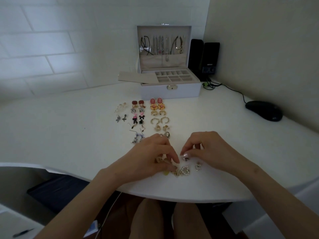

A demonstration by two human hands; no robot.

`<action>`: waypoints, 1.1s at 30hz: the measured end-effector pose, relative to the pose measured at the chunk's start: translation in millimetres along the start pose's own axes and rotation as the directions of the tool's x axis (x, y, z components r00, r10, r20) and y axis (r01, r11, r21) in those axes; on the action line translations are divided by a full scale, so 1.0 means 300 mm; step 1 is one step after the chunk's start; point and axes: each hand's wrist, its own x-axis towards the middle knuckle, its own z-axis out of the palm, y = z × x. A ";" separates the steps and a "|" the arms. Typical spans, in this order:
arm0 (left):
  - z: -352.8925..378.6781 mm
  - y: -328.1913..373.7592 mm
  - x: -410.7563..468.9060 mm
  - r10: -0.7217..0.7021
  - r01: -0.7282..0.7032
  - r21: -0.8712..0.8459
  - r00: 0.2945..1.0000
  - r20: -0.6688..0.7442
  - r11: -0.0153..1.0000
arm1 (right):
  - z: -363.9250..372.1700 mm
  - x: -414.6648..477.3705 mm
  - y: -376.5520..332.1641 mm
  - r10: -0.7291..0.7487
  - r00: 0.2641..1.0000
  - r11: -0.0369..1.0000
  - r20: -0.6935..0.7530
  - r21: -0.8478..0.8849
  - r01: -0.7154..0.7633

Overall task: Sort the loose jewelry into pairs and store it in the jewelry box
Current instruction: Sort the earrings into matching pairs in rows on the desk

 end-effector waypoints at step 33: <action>-0.046 0.052 0.021 -0.299 0.212 -0.669 0.954 -0.017 0.712 | -0.068 -0.054 -0.028 0.057 0.998 0.884 0.008 0.465 -0.054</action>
